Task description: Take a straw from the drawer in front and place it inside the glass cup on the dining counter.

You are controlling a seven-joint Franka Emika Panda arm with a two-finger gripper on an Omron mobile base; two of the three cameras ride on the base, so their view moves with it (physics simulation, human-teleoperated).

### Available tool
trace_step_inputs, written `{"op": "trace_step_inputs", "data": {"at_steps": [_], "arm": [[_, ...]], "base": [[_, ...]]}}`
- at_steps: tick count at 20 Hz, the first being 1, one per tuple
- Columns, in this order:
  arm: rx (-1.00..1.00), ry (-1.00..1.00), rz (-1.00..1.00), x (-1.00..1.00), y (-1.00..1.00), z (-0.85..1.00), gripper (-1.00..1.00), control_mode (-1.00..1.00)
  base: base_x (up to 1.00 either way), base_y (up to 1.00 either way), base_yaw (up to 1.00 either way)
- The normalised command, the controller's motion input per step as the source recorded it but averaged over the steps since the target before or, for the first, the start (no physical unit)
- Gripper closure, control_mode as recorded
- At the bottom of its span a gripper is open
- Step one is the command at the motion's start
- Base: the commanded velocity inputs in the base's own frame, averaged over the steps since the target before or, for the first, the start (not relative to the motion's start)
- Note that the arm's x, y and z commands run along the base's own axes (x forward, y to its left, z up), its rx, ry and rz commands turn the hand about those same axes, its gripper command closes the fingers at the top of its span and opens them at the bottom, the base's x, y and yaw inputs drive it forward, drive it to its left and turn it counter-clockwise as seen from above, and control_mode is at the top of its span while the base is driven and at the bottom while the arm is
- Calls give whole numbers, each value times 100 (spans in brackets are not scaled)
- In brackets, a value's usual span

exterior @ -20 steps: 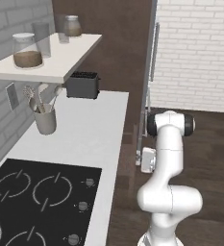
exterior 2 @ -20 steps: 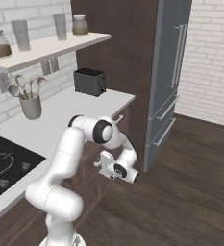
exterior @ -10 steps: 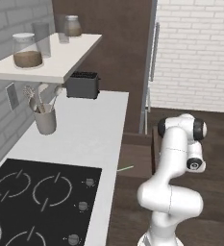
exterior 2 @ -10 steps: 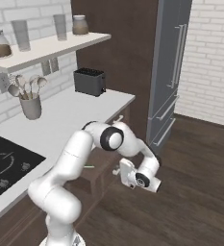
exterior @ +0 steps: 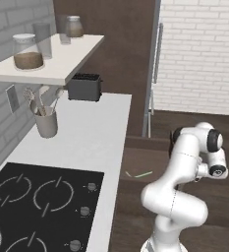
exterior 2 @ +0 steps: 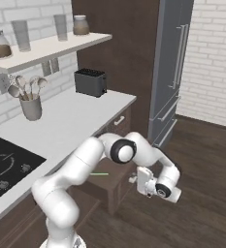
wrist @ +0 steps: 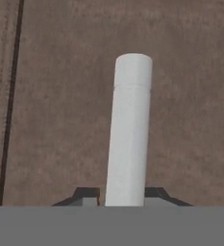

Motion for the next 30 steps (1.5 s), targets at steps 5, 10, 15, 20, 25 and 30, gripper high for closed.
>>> {"op": "trace_step_inputs", "data": {"at_steps": [5,10,15,20,25,30], "arm": [[-7,0,0,-33,-8,42,-100,-100],[-23,0,0,-49,-36,43,-100,-100],[-37,0,-1,-38,-21,20,-100,-100],[-45,0,0,-24,-9,6,-100,-100],[-43,-12,-1,-59,0,81,-100,-100],[-35,-17,-3,-61,7,100,-100,-100]], "base": [[0,0,0],[0,0,0],[0,0,0],[0,0,0],[0,0,0],[0,0,0]]}}
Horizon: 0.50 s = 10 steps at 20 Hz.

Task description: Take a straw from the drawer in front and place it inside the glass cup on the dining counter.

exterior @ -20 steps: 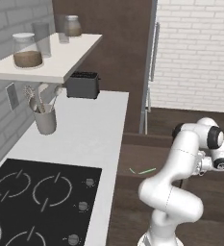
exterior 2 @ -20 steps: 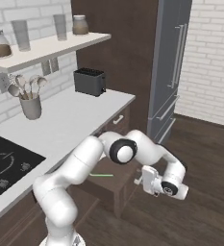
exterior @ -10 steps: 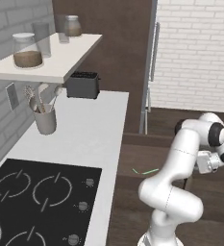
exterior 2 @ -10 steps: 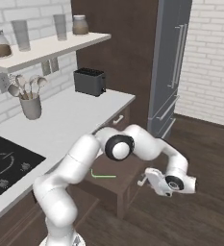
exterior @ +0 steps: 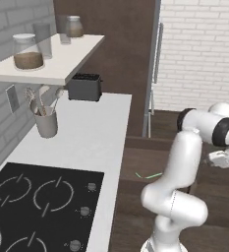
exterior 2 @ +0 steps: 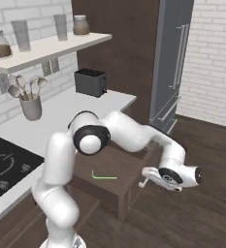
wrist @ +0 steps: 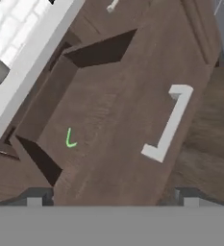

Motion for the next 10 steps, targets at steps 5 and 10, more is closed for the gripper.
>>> {"op": "trace_step_inputs", "data": {"at_steps": [5,10], "arm": [[-30,-7,-10,-39,54,100,-100,-100],[-26,6,-12,-5,87,100,-100,-100]], "base": [[0,0,0],[0,0,0]]}}
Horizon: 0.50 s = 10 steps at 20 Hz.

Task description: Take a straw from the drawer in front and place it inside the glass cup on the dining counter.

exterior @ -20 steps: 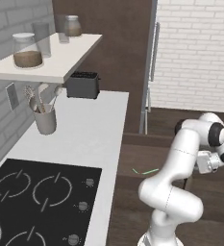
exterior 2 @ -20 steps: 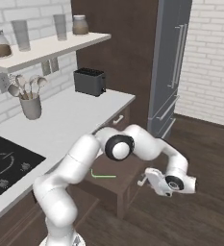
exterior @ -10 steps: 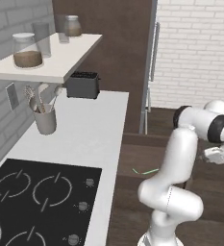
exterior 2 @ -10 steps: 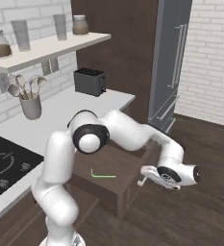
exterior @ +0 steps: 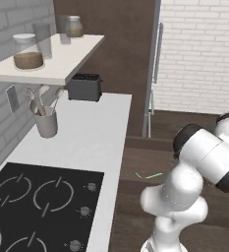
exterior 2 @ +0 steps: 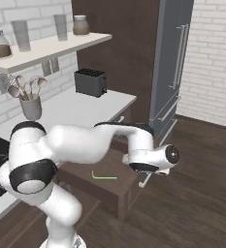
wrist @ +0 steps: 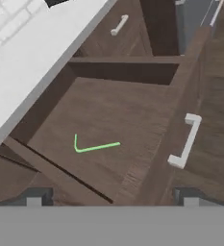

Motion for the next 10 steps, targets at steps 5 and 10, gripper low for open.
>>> {"op": "trace_step_inputs", "data": {"at_steps": [5,10], "arm": [[-22,24,-6,14,98,85,-100,-100],[-5,42,0,54,60,1,-100,-100]], "base": [[0,0,0],[0,0,0]]}}
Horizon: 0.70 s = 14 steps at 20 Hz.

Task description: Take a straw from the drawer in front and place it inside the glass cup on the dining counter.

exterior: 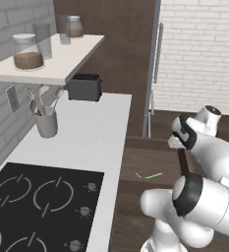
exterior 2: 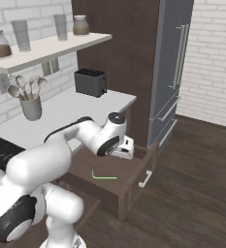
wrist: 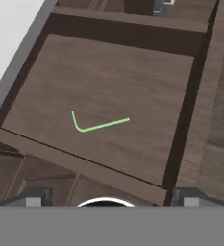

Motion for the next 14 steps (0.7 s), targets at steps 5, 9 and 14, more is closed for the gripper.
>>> {"op": "trace_step_inputs", "data": {"at_steps": [5,9,14], "arm": [[0,37,-1,55,32,-28,-100,-100],[0,30,-5,58,10,-37,-100,-100],[-2,18,-3,31,0,-47,-100,-100]], "base": [[0,0,0],[0,0,0],[0,0,0]]}}
